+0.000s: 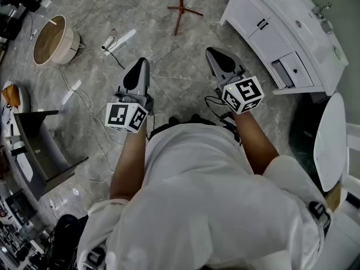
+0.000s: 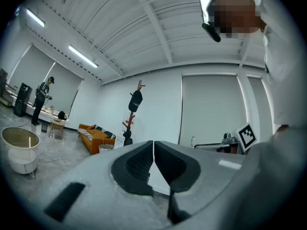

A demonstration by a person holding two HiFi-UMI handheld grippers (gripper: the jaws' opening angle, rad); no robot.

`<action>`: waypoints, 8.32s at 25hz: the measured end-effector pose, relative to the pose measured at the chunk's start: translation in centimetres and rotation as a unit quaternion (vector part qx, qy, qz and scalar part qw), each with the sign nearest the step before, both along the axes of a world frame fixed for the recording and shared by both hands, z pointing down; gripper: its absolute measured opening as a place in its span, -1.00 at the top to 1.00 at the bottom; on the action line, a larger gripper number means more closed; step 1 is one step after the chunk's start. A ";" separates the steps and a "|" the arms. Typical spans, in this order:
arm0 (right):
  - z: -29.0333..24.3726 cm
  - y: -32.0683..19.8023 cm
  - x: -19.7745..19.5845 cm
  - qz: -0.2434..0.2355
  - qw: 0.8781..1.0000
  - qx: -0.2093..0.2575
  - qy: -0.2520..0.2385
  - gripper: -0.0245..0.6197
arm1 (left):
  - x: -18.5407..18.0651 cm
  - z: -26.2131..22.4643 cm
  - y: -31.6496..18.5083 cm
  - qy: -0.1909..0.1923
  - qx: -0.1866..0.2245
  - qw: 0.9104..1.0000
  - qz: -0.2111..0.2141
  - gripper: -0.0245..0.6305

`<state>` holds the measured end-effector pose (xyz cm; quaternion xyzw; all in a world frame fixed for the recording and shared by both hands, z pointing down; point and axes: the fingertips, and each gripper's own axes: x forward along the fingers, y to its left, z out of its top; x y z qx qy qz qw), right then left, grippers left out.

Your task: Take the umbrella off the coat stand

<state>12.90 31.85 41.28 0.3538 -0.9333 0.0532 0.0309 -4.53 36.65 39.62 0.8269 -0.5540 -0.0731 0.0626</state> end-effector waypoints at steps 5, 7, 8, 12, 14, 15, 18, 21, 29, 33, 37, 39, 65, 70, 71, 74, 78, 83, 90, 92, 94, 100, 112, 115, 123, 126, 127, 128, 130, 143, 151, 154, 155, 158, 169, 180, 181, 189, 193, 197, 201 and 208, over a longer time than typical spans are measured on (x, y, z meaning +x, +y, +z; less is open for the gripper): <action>-1.1 -1.1 1.2 -0.012 1.000 0.013 -0.010 0.88 | 1.2 -0.4 -1.6 0.000 0.003 1.000 0.007 0.87; -1.6 -1.2 1.5 -0.018 1.000 0.016 -0.015 0.88 | 1.6 -0.5 -1.9 -0.001 0.004 1.000 0.007 0.87; -1.8 -1.3 1.8 -0.021 0.999 0.017 -0.017 0.88 | 1.8 -0.6 -2.0 -0.003 0.004 1.000 0.008 0.87; -2.3 -1.8 2.9 -0.037 0.999 0.012 -0.032 0.88 | 3.2 -0.4 -2.7 -0.008 -0.001 1.000 0.011 0.87; -2.6 -1.9 3.4 -0.046 0.998 0.011 -0.047 0.88 | 3.6 -0.3 -2.8 -0.007 -0.005 1.000 0.010 0.87; -2.7 -1.9 3.7 -0.052 0.997 0.010 -0.052 0.88 | 3.8 -0.2 -2.9 -0.007 -0.006 1.000 0.009 0.87; -3.2 -1.9 4.3 -0.069 0.996 0.008 -0.059 0.88 | 4.1 -0.1 -2.8 -0.013 -0.010 1.000 0.002 0.87; -3.7 -2.0 4.4 -0.085 0.994 0.005 -0.066 0.88 | 4.1 0.1 -2.9 -0.018 -0.015 1.000 -0.004 0.87; -2.1 -5.4 1.9 -0.077 0.995 -0.019 -0.066 0.88 | 2.4 2.4 -6.0 -0.034 -0.022 0.999 0.002 0.87; -1.3 -9.5 -0.2 -0.068 0.995 -0.031 -0.061 0.88 | 0.2 2.9 -10.4 -0.018 -0.019 1.000 -0.005 0.87; -1.7 -14.5 -3.4 -0.065 0.996 -0.029 -0.054 0.88 | -2.9 2.2 -15.6 -0.012 -0.012 1.000 -0.007 0.87; -2.3 -17.1 -5.0 -0.059 0.996 -0.024 -0.058 0.88 | -4.5 1.8 -18.3 -0.009 -0.010 1.000 -0.003 0.87; -1.9 -42.4 -8.2 -0.027 0.997 -0.025 -0.068 0.88 | -7.7 0.5 -45.8 0.011 0.012 0.999 0.047 0.87; -3.1 -49.3 -6.7 -0.050 0.996 -0.019 -0.075 0.88 | -5.8 -0.9 -52.4 0.005 0.015 0.999 0.032 0.87; -3.4 -50.5 -6.4 -0.055 0.995 -0.017 -0.075 0.88 | -5.4 -1.3 -53.5 0.003 0.017 0.999 0.029 0.87; -3.9 -53.7 -6.0 -0.074 0.994 -0.015 -0.075 0.88 | -5.0 -2.0 -56.7 0.000 0.023 1.000 0.017 0.87; -4.3 -57.7 -5.7 -0.099 0.992 -0.014 -0.077 0.87 | -4.9 -2.7 -60.4 -0.005 0.026 1.000 -0.004 0.87; -4.5 -61.8 -6.1 -0.122 0.990 -0.005 -0.067 0.87 | -5.1 -3.2 -64.1 -0.006 0.028 0.999 -0.027 0.87; -3.9 -66.3 -9.0 -0.109 0.993 0.000 -0.034 0.53 | -7.7 -3.1 -68.4 -0.003 0.028 0.999 -0.028 0.87; -3.5 -68.0 -9.7 -0.086 0.996 0.000 -0.025 0.45 | -8.6 -2.7 -69.9 0.003 0.026 1.000 -0.017 0.87; -2.9 -69.7 -10.7 -0.057 0.998 -0.012 -0.017 0.37 | -9.6 -2.5 -71.4 0.005 0.026 1.000 0.000 0.87; -0.5 -72.8 -13.7 0.002 0.999 -0.046 0.025 0.28 | -12.1 -2.7 -75.1 0.004 0.023 0.998 0.051 0.87; 1.4 -75.1 -14.2 0.051 0.994 -0.057 0.076 0.27 | -12.4 -2.1 -76.1 0.029 0.016 0.996 0.083 0.87; 1.4 -74.9 -14.0 0.052 0.994 -0.055 0.080 0.30 | -12.0 -1.7 -75.5 0.035 0.011 0.996 0.084 0.87; -0.7 -73.8 -13.9 0.045 0.996 -0.037 0.063 0.31 | -11.8 -2.0 -73.6 0.041 0.016 0.996 0.084 0.87; -2.1 -73.3 -14.0 0.041 0.998 -0.028 0.046 0.32 | -11.9 -2.2 -73.0 0.043 0.019 0.995 0.083 0.87; -2.6 -73.2 -13.9 0.039 0.998 -0.025 0.040 0.32 | -11.8 -2.3 -72.8 0.044 0.020 0.995 0.082 0.87; -3.1 -73.0 -13.8 0.036 0.998 -0.023 0.037 0.32 | -11.5 -2.5 -72.7 0.044 0.021 0.995 0.083 0.87; -3.8 -72.6 -13.5 0.032 0.999 -0.020 0.032 0.32 | -11.0 -2.8 -72.5 0.043 0.023 0.995 0.083 0.87; -8.1 -69.1 -13.2 0.033 0.999 0.018 -0.002 0.33 | -10.6 -3.4 -69.3 0.040 0.029 0.994 0.094 0.87; -9.8 -65.8 -12.7 0.018 0.999 0.036 -0.009 0.33 | -9.3 -3.9 -68.0 0.041 0.034 0.993 0.106 0.87; -9.9 -64.6 -11.9 0.014 0.999 0.037 -0.009 0.33 | -8.8 -3.9 -67.5 0.040 0.036 0.993 0.109 0.87; -10.0 -64.1 -11.7 0.012 0.999 0.038 -0.009 0.33 | -8.7 -3.9 -67.3 0.039 0.037 0.993 0.109 0.87; -10.2 -62.7 -10.7 0.011 0.999 0.040 -0.006 0.33 | -8.4 -4.0 -66.6 0.034 0.039 0.992 0.112 0.87; -7.8 -58.8 -6.8 0.022 1.000 0.015 0.004 0.33 | -6.5 -3.7 -64.1 -0.007 0.033 0.989 0.146 0.87; -1.7 -55.9 -5.9 0.028 0.998 -0.044 0.019 0.33 | -3.7 0.7 -62.1 -0.058 0.000 0.982 0.181 0.87; -1.2 -55.8 -5.8 0.029 0.998 -0.049 0.018 0.33 | -3.6 1.1 -62.0 -0.052 -0.005 0.982 0.182 0.87; 1.9 -55.2 -4.7 0.047 0.996 -0.071 0.029 0.33 | -2.1 3.6 -60.5 -0.057 -0.028 0.974 0.217 0.87; 3.5 -55.1 -4.2 0.061 0.994 -0.087 0.033 0.33 | -2.0 4.2 -60.4 -0.044 -0.038 0.974 0.217 0.87; 5.0 -55.2 -4.1 0.068 0.992 -0.099 0.034 0.33 | -1.7 4.7 -60.4 -0.047 -0.045 0.974 0.219 0.87; 5.5 -55.5 -4.1 0.072 0.992 -0.101 0.038 0.34 | -1.3 5.9 -60.2 -0.058 -0.055 0.973 0.219 0.87; 5.8 -56.2 -3.7 0.082 0.991 -0.103 0.035 0.34 | -1.1 6.7 -60.2 -0.052 -0.068 0.970 0.227 0.87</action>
